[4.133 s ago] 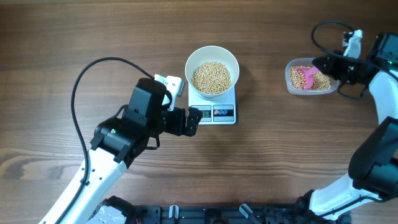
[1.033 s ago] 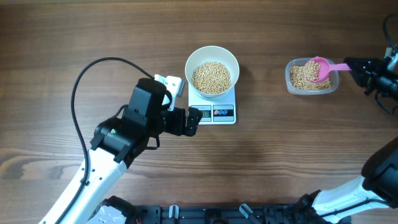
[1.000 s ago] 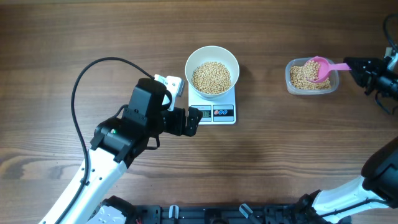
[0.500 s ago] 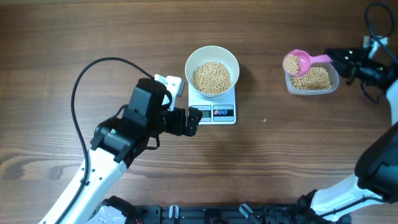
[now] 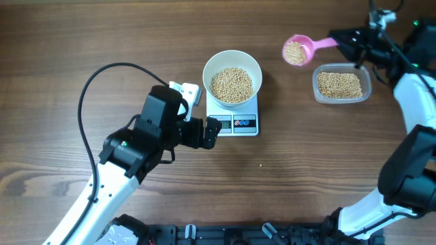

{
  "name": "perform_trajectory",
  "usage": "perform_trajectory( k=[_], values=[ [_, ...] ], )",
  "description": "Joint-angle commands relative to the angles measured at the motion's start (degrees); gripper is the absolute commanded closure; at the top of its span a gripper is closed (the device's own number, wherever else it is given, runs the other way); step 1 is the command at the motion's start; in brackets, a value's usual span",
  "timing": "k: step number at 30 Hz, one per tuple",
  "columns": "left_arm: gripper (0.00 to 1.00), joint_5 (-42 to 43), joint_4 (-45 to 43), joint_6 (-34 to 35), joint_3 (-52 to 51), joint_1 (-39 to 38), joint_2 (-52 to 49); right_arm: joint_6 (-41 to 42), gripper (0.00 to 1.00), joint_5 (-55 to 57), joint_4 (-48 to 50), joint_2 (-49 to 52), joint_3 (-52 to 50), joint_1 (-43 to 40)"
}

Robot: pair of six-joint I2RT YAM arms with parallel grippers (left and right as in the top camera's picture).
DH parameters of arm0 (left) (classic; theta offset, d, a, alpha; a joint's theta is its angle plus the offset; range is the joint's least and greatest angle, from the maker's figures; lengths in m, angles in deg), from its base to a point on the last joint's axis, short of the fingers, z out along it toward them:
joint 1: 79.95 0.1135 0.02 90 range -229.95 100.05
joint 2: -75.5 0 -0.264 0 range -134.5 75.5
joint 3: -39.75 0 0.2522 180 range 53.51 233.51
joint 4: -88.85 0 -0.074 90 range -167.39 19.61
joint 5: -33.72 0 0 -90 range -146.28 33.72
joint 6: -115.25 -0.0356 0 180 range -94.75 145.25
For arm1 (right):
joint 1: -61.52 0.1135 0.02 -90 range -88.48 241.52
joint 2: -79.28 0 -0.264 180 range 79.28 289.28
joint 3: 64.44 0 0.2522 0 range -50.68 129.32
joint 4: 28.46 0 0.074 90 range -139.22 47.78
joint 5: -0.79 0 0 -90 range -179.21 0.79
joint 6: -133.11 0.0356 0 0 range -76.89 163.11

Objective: Scoop item into bowl and weigh 150g on scale
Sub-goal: 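Carry the scoop over the bowl and pour soybeans in with the right gripper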

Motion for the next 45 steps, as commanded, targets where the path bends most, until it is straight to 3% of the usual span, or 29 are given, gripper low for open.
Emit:
perform_trajectory(
  k=[1,5,10,22,33,41,45],
  values=[
    [0.00,-0.1,-0.2,-0.3,0.0,-0.3,-0.3,11.8,0.96,-0.3,8.2,1.2,0.1,4.5],
    [0.00,-0.1,-0.2,-0.3,0.0,-0.3,-0.3,15.7,0.96,2.5,14.0,1.2,0.1,8.2],
    [0.00,-0.1,-0.2,-0.3,0.0,-0.3,-0.3,13.4,0.96,4.9,14.0,1.2,0.1,12.1],
    [0.00,-0.1,-0.2,-0.3,0.0,-0.3,-0.3,-11.3,0.96,16.9,13.3,1.2,0.1,21.1],
    [0.00,-0.1,-0.2,-0.3,0.0,-0.3,-0.3,-32.2,0.95,23.1,13.1,0.9,0.1,24.1],
    [0.00,-0.1,-0.2,-0.3,0.0,-0.3,-0.3,-43.9,0.96,33.2,6.3,-3.2,0.1,26.4],
    [0.00,-0.1,-0.2,-0.3,0.0,-0.3,-0.3,-45.2,0.96,35.5,3.0,-4.3,0.1,28.6]
  ],
)
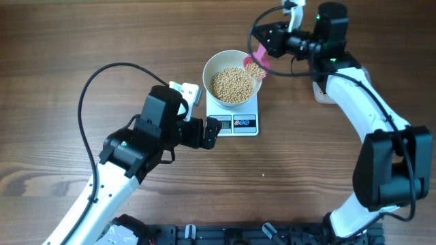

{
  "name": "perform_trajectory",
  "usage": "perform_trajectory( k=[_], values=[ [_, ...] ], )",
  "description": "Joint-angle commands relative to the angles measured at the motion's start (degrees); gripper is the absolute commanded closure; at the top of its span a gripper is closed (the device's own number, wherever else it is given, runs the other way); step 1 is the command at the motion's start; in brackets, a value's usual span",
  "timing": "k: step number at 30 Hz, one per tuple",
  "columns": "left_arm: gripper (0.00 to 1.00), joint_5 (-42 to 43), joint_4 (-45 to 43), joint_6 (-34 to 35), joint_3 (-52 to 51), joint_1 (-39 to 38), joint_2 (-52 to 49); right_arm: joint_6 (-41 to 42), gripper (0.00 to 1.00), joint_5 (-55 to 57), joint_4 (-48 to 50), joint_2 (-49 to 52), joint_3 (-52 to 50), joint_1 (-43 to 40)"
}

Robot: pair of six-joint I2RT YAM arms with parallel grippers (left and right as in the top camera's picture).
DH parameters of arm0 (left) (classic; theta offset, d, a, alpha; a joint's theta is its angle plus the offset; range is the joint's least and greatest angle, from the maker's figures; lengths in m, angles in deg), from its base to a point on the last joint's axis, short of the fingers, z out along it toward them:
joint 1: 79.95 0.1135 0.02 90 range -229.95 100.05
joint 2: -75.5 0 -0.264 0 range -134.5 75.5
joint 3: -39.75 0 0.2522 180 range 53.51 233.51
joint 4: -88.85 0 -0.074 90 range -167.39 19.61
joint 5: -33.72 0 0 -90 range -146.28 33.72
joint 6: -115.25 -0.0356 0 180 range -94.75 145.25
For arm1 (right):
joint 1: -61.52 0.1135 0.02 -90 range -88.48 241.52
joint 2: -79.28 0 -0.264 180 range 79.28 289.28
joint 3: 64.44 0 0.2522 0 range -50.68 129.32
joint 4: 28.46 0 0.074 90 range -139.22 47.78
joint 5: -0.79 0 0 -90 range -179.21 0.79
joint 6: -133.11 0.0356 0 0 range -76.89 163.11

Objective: Scoop item into bowl and weigh 150g on scale
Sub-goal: 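Carry the scoop over the bowl and pour soybeans in with the right gripper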

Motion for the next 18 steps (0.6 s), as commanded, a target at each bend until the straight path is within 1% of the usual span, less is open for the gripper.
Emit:
perform_trajectory(
  k=[1,8,13,18],
  values=[
    [0.00,-0.1,-0.2,-0.3,0.0,-0.3,-0.3,-4.9,0.96,4.2,-0.5,-3.4,0.2,2.5],
    [0.00,-0.1,-0.2,-0.3,0.0,-0.3,-0.3,-5.7,0.96,4.6,1.0,-3.4,0.2,4.5],
    [0.00,-0.1,-0.2,-0.3,0.0,-0.3,-0.3,-16.2,0.95,4.9,1.2,-3.4,0.2,6.2],
    [0.00,-0.1,-0.2,-0.3,0.0,-0.3,-0.3,-23.8,0.95,7.5,1.3,-3.4,0.2,8.2]
  ],
)
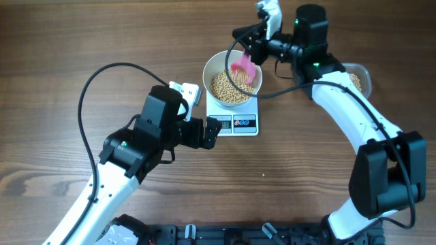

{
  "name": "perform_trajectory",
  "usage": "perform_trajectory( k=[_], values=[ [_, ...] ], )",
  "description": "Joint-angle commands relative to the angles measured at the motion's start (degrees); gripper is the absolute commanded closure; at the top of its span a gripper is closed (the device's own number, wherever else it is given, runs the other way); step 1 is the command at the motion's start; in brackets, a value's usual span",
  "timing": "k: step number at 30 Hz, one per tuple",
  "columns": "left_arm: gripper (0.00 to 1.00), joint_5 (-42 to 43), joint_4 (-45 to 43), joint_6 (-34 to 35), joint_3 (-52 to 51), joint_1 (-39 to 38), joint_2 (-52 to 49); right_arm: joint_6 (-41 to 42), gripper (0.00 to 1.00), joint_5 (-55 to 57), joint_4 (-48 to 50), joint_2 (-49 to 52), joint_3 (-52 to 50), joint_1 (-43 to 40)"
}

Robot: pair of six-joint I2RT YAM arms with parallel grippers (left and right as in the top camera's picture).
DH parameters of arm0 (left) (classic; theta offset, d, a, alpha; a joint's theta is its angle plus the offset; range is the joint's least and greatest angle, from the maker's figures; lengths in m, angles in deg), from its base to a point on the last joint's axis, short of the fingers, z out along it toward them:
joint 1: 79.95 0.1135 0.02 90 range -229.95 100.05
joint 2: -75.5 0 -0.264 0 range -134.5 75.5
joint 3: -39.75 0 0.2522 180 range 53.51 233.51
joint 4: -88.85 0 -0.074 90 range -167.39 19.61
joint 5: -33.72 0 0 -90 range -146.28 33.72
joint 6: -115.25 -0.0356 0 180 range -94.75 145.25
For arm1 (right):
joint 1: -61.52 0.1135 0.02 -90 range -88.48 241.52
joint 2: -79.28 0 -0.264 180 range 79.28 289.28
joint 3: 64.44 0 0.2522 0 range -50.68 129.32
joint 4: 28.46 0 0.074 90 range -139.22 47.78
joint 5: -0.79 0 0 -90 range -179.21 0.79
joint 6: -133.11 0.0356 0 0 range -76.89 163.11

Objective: Scoop item into bowl and weigh 150g on scale
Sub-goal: 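Carry the scoop over the bowl and pour soybeans in with the right gripper, then lay the pink scoop in the white bowl and open the right gripper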

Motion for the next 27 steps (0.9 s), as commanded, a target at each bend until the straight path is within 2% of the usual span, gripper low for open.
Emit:
perform_trajectory(
  k=[1,6,10,13,16,18,19,21,24,27],
  values=[
    [0.00,-0.1,-0.2,-0.3,0.0,-0.3,-0.3,-10.0,0.96,2.6,0.5,-1.7,0.2,2.1],
    [0.00,-0.1,-0.2,-0.3,0.0,-0.3,-0.3,-12.4,0.96,8.0,0.5,-1.7,0.2,3.8],
    [0.00,-0.1,-0.2,-0.3,0.0,-0.3,-0.3,-7.8,0.95,11.0,1.2,-1.7,0.2,3.8],
    [0.00,-0.1,-0.2,-0.3,0.0,-0.3,-0.3,-1.6,0.90,13.1,3.1,-2.2,0.2,3.3],
    [0.00,-0.1,-0.2,-0.3,0.0,-0.3,-0.3,2.7,0.78,17.0,3.8,-3.8,0.4,2.5],
    [0.00,-0.1,-0.2,-0.3,0.0,-0.3,-0.3,5.7,0.74,20.9,3.0,-5.1,1.4,1.8],
    [0.00,-0.1,-0.2,-0.3,0.0,-0.3,-0.3,7.2,0.68,22.8,1.9,-5.7,2.1,1.5],
    [0.00,-0.1,-0.2,-0.3,0.0,-0.3,-0.3,10.4,0.50,25.8,-3.0,-6.7,4.8,0.5],
    [0.00,-0.1,-0.2,-0.3,0.0,-0.3,-0.3,14.7,0.35,28.8,-14.8,-6.8,10.9,-1.2],
    [0.00,-0.1,-0.2,-0.3,0.0,-0.3,-0.3,13.5,0.12,29.0,-25.2,-6.7,16.7,-3.5]
  ],
)
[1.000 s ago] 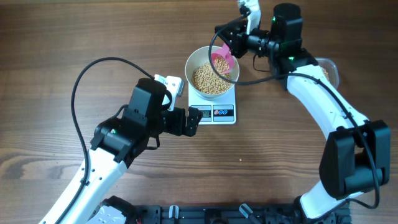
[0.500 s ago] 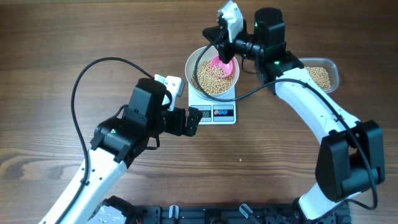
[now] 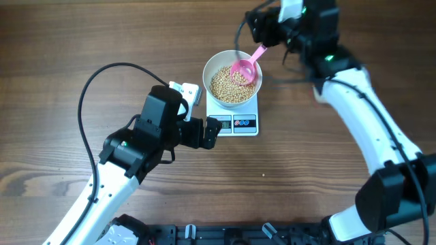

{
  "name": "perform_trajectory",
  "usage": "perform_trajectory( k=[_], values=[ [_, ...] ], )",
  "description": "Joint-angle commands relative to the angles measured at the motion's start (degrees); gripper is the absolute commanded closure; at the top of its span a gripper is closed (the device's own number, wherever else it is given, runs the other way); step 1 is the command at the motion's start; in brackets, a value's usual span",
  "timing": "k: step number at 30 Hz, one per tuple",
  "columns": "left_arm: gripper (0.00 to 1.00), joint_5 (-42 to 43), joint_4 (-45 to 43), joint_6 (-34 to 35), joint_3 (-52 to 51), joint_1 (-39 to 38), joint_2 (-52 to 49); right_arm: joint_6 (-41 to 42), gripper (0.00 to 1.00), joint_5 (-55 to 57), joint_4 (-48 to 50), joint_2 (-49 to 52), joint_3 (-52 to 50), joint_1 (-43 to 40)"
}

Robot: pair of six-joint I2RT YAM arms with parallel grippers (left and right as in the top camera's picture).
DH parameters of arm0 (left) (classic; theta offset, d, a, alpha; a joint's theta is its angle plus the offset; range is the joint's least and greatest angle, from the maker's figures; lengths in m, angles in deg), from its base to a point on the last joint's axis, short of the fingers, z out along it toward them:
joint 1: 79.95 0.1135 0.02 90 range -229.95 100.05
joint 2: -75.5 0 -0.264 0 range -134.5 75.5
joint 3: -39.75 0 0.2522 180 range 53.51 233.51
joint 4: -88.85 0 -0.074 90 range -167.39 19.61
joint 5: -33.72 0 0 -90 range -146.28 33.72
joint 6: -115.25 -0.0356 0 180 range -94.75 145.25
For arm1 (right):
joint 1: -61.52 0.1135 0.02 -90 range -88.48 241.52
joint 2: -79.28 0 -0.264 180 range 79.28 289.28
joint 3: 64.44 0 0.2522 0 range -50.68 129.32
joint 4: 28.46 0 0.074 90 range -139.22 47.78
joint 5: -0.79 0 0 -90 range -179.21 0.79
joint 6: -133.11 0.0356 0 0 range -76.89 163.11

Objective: Scoop item into bowl and weigh 150g on scale
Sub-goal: 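Lay the pink scoop in the white bowl and open the right gripper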

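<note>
A white bowl heaped with tan beans stands on the small white scale, whose display faces the front. A pink scoop hovers over the bowl's right half, its cup turned up and showing no beans. My right gripper is shut on the scoop's handle, up behind the bowl. My left gripper rests at the scale's front left corner; its finger gap does not show.
The bean container at the right is hidden under my blurred right arm. A black cable loops over the wooden table left of my left arm. Dark rails run along the front edge.
The scoop was tipped cup-down into the bowl; now its cup faces up and looks empty. My right gripper has shifted slightly right and back. The left arm is unchanged.
My right gripper first held the scoop full of beans beside the container at the right. Then the scoop was at the bowl's right rim, then tipped over the beans in the bowl. Now it is level and empty over the bowl. The left arm stayed put.
</note>
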Motion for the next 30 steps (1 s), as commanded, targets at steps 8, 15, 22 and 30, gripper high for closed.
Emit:
perform_trajectory(
  k=[8,15,22,30],
  values=[
    [0.00,-0.1,-0.2,-0.3,0.0,-0.3,-0.3,-9.2,0.00,0.4,-28.0,-1.6,15.9,-9.1],
    [0.00,-0.1,-0.2,-0.3,0.0,-0.3,-0.3,-6.6,0.00,-3.7,-32.2,-1.6,15.8,-9.4],
    [0.00,-0.1,-0.2,-0.3,0.0,-0.3,-0.3,-3.2,0.00,-6.3,-31.6,0.0,15.7,-9.2],
    [0.00,-0.1,-0.2,-0.3,0.0,-0.3,-0.3,-4.5,0.01,-6.8,-35.2,3.1,15.7,-8.9]
  ],
)
